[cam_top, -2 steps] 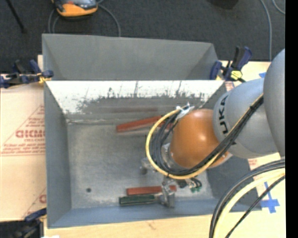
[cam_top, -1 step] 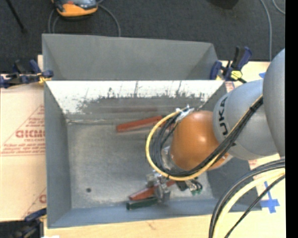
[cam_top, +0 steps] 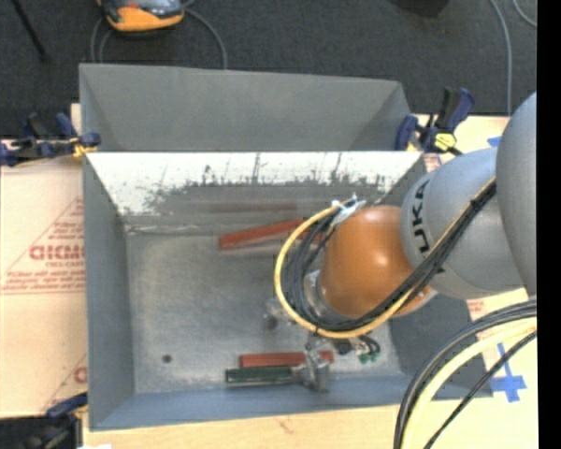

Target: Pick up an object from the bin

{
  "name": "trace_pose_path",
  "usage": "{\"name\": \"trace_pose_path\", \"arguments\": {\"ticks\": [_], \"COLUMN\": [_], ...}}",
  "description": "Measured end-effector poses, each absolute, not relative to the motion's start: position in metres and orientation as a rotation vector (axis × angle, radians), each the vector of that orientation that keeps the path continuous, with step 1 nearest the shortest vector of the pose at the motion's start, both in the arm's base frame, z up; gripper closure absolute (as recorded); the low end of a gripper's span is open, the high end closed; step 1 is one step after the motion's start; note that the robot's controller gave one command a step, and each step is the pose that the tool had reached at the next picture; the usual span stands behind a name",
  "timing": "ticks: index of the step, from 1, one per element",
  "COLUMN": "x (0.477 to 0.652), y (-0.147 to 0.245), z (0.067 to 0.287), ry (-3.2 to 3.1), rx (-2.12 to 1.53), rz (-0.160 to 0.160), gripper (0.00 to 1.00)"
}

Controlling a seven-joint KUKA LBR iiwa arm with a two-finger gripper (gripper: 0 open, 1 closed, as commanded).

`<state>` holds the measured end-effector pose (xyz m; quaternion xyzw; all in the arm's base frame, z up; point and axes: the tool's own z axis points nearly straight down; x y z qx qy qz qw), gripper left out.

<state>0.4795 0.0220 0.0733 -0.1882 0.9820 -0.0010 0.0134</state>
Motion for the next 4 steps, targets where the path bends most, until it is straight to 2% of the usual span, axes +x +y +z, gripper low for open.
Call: {"name": "trace_pose_path", "arguments": {"ticks": [1,2,3,4], "x": [0.474,0.474,0.474,0.481], "y": [0.021,0.021,0.034,0.049], "z": [0.071,0.071,0.071,0.103], "ry": [3.078,3.078,3.017,2.93], "rx": [-0.591,-0.591,-0.848,-1.131], "rz": [-0.001,-0.001,-0.005,0.0], "gripper": [1.0,1.0,1.0,1.0]}}
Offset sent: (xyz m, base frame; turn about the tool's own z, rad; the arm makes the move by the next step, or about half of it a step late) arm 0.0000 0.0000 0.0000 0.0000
